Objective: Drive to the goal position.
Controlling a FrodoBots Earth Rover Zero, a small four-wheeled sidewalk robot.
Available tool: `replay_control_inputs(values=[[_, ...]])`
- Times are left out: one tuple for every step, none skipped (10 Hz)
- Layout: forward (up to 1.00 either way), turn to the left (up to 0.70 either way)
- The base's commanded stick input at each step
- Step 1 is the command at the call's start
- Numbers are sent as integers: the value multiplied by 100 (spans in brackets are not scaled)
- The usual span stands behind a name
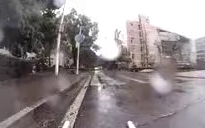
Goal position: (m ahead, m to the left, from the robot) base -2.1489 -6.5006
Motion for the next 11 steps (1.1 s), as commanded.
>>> replay_control_inputs(values=[[0,-70],[0,-70],[0,-70],[0,-70],[0,-70],[0,-70],[0,-70],[0,-70],[0,-70],[0,-70],[0,-70]])
